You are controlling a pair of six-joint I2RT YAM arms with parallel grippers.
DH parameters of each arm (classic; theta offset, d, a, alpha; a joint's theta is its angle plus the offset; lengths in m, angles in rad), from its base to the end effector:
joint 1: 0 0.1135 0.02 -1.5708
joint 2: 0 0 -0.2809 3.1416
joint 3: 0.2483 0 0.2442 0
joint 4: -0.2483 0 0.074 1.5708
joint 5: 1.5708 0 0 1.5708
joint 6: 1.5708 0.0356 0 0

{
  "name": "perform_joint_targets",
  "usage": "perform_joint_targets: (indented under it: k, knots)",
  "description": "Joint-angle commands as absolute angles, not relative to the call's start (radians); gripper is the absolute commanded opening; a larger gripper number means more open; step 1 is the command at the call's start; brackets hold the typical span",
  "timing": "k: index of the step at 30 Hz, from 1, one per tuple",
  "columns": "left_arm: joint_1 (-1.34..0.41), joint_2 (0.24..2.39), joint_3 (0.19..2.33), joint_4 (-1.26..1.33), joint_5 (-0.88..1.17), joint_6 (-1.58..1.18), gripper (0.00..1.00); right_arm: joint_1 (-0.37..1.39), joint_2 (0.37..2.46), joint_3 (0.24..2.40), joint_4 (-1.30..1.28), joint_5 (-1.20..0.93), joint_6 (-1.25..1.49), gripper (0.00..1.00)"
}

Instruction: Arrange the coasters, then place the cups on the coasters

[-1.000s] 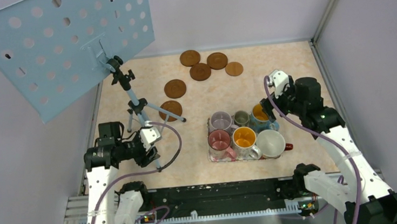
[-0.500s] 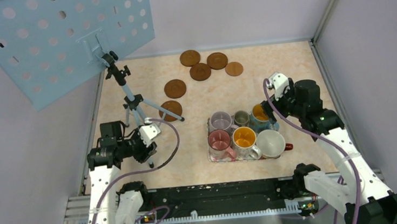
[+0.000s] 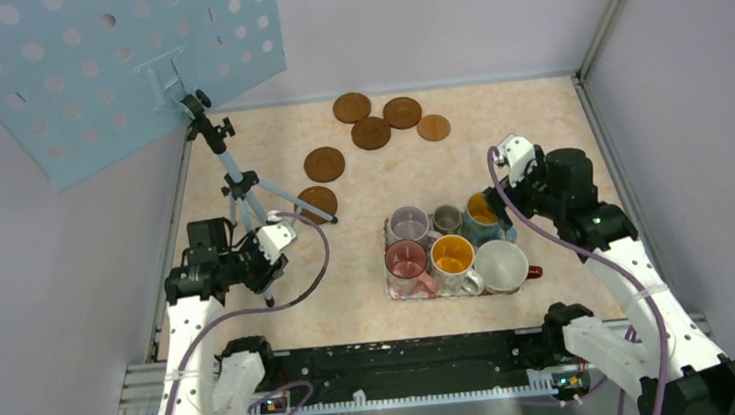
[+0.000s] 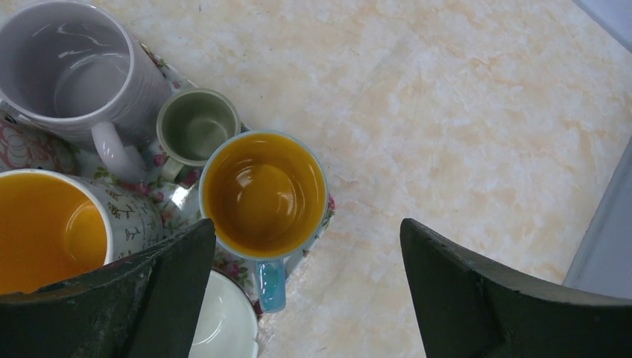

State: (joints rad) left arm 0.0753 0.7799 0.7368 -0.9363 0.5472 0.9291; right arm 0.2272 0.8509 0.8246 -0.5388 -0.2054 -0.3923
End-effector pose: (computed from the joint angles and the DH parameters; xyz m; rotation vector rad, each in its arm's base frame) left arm 0.1186 -0.0096 0.2741 1.1621 2.0670 -0.2347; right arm 0.1591 0.0442 0.3202 -0.7612 1.9840 0.1217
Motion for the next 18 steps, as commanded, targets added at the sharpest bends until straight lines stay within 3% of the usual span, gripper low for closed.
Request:
perform_joint_targets:
  k: [1,18]
  knots:
    - [0.096,0.803,0.727,-0.816,0.47,0.946,0.51,0.238,0.826,0.818,-0.52,-0.198,-0.403,0.92]
    - [0.261,0.952,0.734,-0.702,0.522,1.042,0.49,0.238,0.809,0.807,-0.535,-0.192,-0.408,0.92]
